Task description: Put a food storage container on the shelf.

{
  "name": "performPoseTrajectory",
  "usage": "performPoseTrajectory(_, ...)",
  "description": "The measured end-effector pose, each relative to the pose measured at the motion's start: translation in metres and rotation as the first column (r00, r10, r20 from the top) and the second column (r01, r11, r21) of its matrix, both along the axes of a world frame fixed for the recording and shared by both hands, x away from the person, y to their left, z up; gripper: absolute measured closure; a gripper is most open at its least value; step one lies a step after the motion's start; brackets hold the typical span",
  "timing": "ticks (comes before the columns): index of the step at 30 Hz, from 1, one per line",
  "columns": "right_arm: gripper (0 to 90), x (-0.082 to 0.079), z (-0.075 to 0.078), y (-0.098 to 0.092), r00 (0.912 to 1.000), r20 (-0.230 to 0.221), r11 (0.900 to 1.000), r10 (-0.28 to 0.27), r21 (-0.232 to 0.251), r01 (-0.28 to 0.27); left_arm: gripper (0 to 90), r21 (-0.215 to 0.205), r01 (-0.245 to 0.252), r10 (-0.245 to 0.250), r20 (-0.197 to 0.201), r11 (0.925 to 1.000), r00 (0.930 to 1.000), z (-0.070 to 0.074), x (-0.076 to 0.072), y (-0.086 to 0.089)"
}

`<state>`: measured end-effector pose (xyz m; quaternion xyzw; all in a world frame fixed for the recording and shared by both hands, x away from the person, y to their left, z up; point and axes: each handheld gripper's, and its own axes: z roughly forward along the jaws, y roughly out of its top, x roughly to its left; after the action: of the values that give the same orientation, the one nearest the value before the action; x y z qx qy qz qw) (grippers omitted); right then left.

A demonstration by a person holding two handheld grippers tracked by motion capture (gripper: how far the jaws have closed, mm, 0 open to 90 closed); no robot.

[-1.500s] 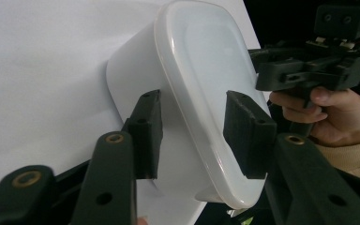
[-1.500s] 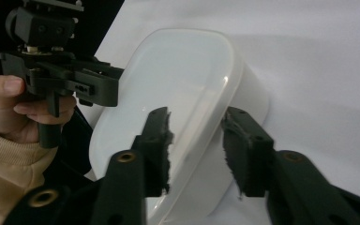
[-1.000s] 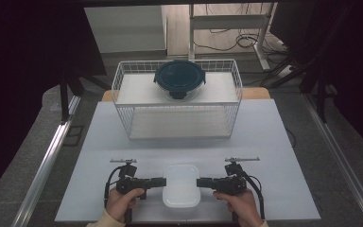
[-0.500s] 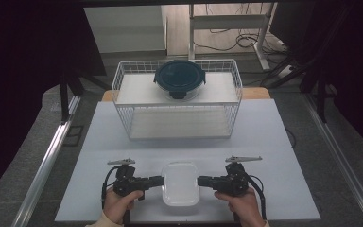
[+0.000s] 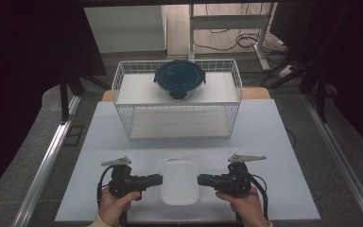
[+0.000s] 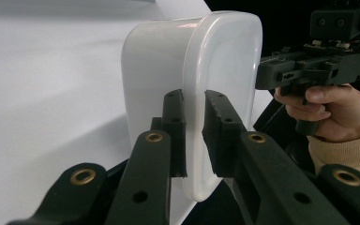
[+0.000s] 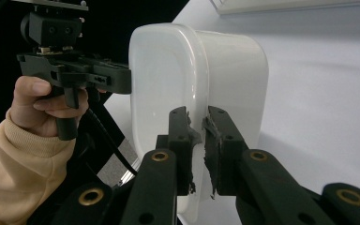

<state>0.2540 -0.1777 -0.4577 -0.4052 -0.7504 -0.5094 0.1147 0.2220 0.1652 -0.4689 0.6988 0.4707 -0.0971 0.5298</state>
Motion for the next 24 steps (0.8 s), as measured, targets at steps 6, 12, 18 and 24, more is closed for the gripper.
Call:
performPoseTrajectory(6, 80.4, 0.0, 0.004, -0.001, 0.9998, 0.014, 1.0, 0.011, 0.002, -0.011, 79.8, 0.003, 0.001, -0.001, 0.013, 1.0, 0.9999, 0.005, -0.002, -0.001)
performPoseTrajectory(12, 80.4, -0.001, 0.007, -0.001, 0.9994, 0.03, 1.0, 0.017, 0.006, -0.018, 79.9, 0.004, 0.002, -0.002, 0.025, 1.0, 0.9997, 0.011, -0.003, 0.0)
performPoseTrajectory(18, 80.4, 0.001, 0.02, 0.001, 0.9977, 0.064, 1.0, 0.022, 0.013, -0.023, 80.0, 0.022, 0.011, -0.013, 0.079, 0.9997, 0.9968, 0.03, -0.001, 0.004)
performPoseTrajectory(24, 80.4, 0.01, 0.038, 0.007, 0.9941, 0.105, 1.0, 0.029, 0.004, -0.03, 80.0, 0.02, 0.004, -0.006, 0.11, 0.9998, 0.9939, 0.043, 0.008, 0.009)
